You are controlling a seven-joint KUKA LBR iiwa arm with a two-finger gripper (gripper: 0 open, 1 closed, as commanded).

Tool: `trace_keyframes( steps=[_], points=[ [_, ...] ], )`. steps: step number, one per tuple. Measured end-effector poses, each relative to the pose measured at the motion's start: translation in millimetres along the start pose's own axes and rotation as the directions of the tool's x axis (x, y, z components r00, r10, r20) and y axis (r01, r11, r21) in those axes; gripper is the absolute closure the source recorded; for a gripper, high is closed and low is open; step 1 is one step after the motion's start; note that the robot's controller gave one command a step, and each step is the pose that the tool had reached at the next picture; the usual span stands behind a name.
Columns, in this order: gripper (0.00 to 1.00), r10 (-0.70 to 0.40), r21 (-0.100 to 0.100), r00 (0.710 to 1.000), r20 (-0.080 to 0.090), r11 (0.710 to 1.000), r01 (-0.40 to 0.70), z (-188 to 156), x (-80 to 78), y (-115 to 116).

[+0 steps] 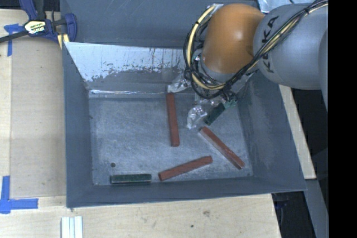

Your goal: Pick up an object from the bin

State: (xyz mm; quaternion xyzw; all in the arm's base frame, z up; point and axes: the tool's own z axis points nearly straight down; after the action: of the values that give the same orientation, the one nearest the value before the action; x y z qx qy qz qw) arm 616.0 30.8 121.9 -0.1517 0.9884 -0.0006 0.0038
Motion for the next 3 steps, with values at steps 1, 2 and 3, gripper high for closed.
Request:
trace_keyframes(
  steps=[1, 2, 3],
  points=[
    [0.0, -0.211, -0.004, 0.977, -0.005, 0.977, 0.211, 42.7, -1.5, -1.7],
    [1.0, -0.584, 0.0, 0.812, 0.006, 0.812, 0.584, 39.4, -5.0, -8.5],
    [1.0, -0.583, 0.0, 0.813, 0.006, 0.813, 0.583, 39.4, -5.0, -8.6]
  ],
)
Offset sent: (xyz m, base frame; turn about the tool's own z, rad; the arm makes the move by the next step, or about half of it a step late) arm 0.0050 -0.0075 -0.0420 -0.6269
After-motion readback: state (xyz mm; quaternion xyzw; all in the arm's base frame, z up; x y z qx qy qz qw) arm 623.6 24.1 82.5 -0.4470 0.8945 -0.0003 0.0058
